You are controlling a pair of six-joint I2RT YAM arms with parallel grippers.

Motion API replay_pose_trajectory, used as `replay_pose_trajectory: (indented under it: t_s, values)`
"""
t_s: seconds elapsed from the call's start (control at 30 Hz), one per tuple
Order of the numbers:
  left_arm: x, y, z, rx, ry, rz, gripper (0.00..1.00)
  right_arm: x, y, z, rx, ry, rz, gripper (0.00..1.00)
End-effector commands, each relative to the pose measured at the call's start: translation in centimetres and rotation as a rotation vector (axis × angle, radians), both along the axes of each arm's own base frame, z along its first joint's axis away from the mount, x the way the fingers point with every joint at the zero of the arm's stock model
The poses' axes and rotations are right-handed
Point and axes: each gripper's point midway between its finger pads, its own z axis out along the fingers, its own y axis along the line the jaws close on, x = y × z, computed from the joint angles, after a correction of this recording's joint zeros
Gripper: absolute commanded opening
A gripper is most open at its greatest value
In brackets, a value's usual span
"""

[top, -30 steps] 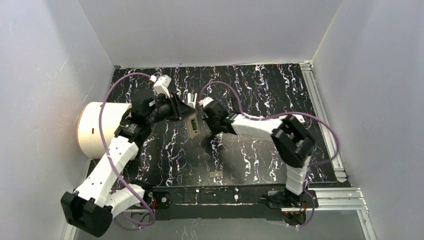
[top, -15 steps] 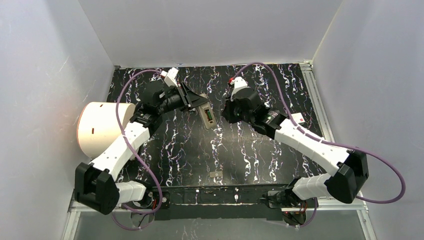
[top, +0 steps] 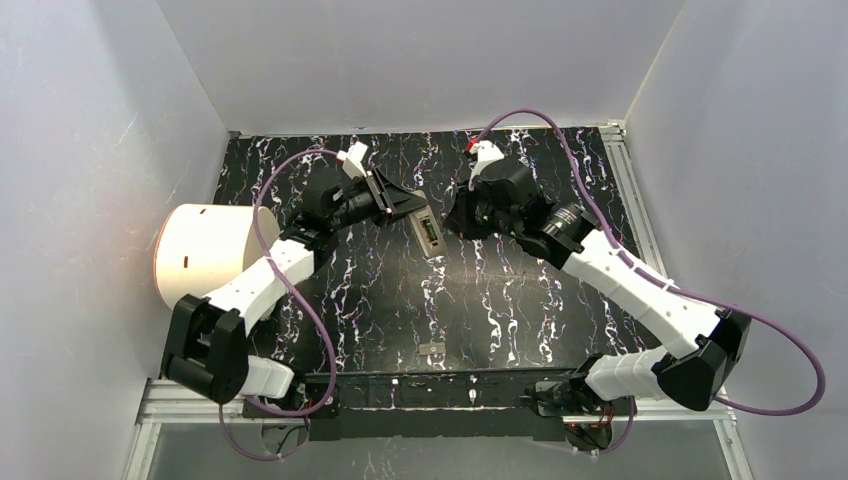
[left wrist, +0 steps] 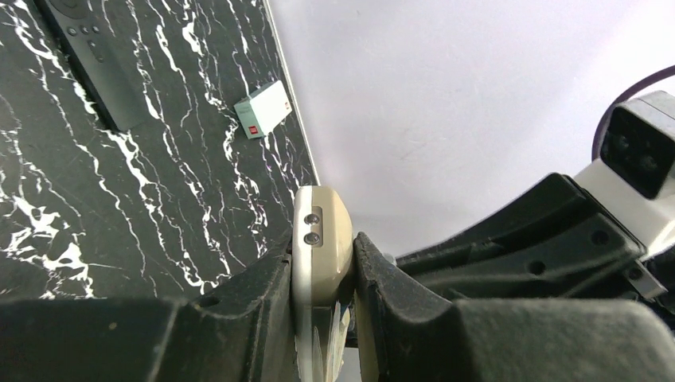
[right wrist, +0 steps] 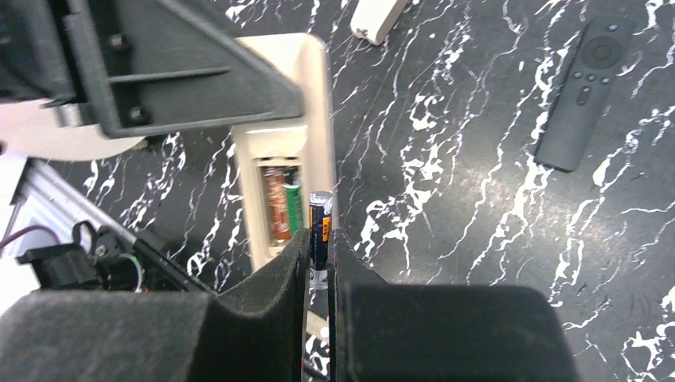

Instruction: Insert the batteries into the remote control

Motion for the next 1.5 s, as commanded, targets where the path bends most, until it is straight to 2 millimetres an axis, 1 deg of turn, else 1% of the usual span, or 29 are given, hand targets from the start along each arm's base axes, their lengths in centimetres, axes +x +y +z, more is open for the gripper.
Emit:
replay_pose_trajectory:
  t_s: [0.0,0.13,0.2,0.23,0.33,0.43,0.6,0.87,1.23,1.4,1.47]
  values:
    - [-0.7,-1.3,1.3,-0.078,-0.039,-0.089,0.0,-1.4,0.9,2.0,0.059,0.041,0.07,0.12]
    - [-0.6,-1.6,0.6,-0.084,-0.025,-0.097,0.0,-1.7,1.1,2.0,0.062,0.056,0.082,0.13]
    - [-0.6,-1.7,0.4,-0.085,-0.021,-0.097,0.0,-1.6,1.2,1.6,0.048,0.066,0.086,0.13]
    - [-0.7,-1.7,0.4,-0.086,-0.02,-0.099,0.0,-2.1,1.6,1.3,0.051,0.085,0.115,0.14]
    - [-0.8,-1.6,0.4,-0.086,-0.019,-0.103,0.0,-2.4,2.0,0.3,0.037,0.117,0.139,0.15]
    - [-0.9,-1.7,0.2,-0.087,-0.01,-0.104,0.0,-2.3,2.1,0.0,0.03,0.121,0.143,0.16]
    - [-1.1,-1.7,0.1,-0.09,0.001,-0.112,0.0,-1.9,2.3,-0.1,0.024,0.117,0.138,0.18]
    - [-0.9,-1.7,0.1,-0.1,0.014,-0.103,0.0,-1.7,2.4,-1.0,0.007,0.133,0.133,0.23]
    - [-0.9,-1.7,-0.1,-0.111,0.045,-0.099,0.0,-1.4,2.8,-0.8,0.029,0.135,0.118,0.3]
    - [-0.8,-1.7,-0.4,-0.112,0.055,-0.09,0.0,-1.5,2.9,-0.1,0.058,0.136,0.107,0.31]
    - [-0.7,-1.7,-0.5,-0.116,0.07,-0.083,0.0,-1.5,2.9,0.4,0.079,0.126,0.1,0.34]
